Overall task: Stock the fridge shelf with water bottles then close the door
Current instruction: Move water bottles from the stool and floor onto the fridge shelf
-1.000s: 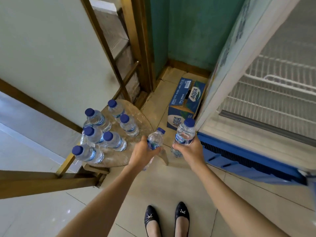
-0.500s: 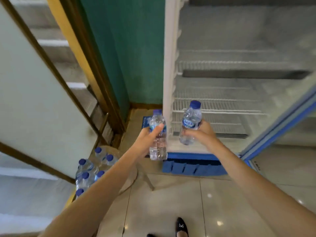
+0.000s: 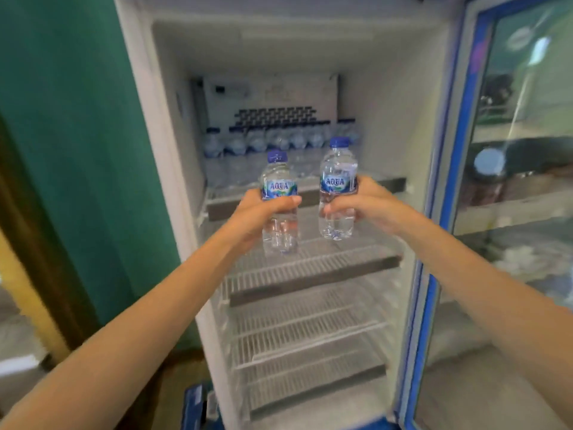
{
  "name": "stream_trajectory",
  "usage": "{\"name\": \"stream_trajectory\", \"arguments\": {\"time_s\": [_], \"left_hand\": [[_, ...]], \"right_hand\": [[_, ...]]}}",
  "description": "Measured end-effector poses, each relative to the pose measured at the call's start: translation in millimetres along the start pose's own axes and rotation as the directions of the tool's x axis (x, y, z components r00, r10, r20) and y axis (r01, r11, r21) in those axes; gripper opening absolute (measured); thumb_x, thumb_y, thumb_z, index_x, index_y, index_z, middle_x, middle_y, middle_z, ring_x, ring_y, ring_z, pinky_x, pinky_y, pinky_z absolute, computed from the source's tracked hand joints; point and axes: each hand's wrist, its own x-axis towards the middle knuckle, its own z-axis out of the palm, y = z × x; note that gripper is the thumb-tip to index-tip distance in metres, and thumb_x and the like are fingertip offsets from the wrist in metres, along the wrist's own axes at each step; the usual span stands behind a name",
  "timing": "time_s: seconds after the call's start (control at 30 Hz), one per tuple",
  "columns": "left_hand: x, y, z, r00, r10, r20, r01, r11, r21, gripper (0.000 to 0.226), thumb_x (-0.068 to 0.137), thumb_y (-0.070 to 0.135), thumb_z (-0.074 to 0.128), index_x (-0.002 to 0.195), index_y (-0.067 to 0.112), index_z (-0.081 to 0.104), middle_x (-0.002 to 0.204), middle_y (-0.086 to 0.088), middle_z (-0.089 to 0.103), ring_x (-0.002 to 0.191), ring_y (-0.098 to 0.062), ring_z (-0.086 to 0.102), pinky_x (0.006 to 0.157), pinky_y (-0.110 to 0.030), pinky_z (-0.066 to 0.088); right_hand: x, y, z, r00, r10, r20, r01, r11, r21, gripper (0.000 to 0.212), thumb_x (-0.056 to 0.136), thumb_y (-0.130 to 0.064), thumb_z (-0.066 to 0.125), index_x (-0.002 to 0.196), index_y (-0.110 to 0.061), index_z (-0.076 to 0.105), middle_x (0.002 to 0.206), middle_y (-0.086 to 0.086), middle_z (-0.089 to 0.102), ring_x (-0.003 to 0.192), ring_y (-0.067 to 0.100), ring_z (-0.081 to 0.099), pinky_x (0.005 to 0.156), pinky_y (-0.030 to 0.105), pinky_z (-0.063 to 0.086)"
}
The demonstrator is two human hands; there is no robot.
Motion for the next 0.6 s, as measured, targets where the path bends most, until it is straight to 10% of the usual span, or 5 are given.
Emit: {"name": "stream_trajectory", "arguments": {"time_s": [0.1,0.23,0.43,0.6], "left_hand": [[54,27,12,0.995,0.098,-0.024,-0.097,0.994,0.041,0.025,0.073,0.015,0.078,0.09,0.008,0.061,0.072,-0.005,0.065,0.063,-0.019,0.063,0.063,-0.034,0.054],[116,36,26,0.986,0.128,-0.107,-0.119,0.988,0.094,0.019,0.08,0.01,0.073,0.093,0.013,0.06,0.081,-0.002,0.069,0.068,-0.012,0.068,0.059,-0.027,0.056],[197,13,46,0.964,0.109,-0.243,-0.084,0.99,0.111,0.044,0.079,0.009,0.074,0.115,0.014,0.05,0.101,0.0,0.064,0.094,-0.021,0.062,0.085,-0.033,0.049],[253,-12,60,0.943,0.07,-0.325,-0.035,0.993,0.114,0.073,0.075,0.01,0.078,0.136,0.009,0.038,0.126,-0.005,0.055,0.108,-0.023,0.054,0.094,-0.034,0.043]], "right_hand": [[40,-16,-40,0.997,-0.065,-0.037,0.064,0.998,-0.014,0.043,0.069,-0.007,0.08,0.108,-0.016,0.064,0.099,0.007,0.074,0.101,0.031,0.068,0.092,0.049,0.051],[90,-19,-80,0.993,-0.099,-0.057,0.096,0.994,-0.046,0.035,0.074,-0.008,0.077,0.101,-0.023,0.06,0.087,-0.003,0.068,0.08,0.016,0.064,0.064,0.028,0.046],[175,20,-108,0.993,0.006,-0.118,-0.01,0.999,-0.039,0.076,0.053,-0.03,0.086,0.121,-0.014,0.055,0.108,0.008,0.068,0.093,0.023,0.067,0.062,0.031,0.051],[226,54,-108,0.986,0.094,-0.137,-0.094,0.996,0.013,0.044,0.076,-0.001,0.076,0.115,-0.005,0.057,0.107,0.011,0.067,0.078,0.018,0.063,0.058,0.024,0.052]]}}
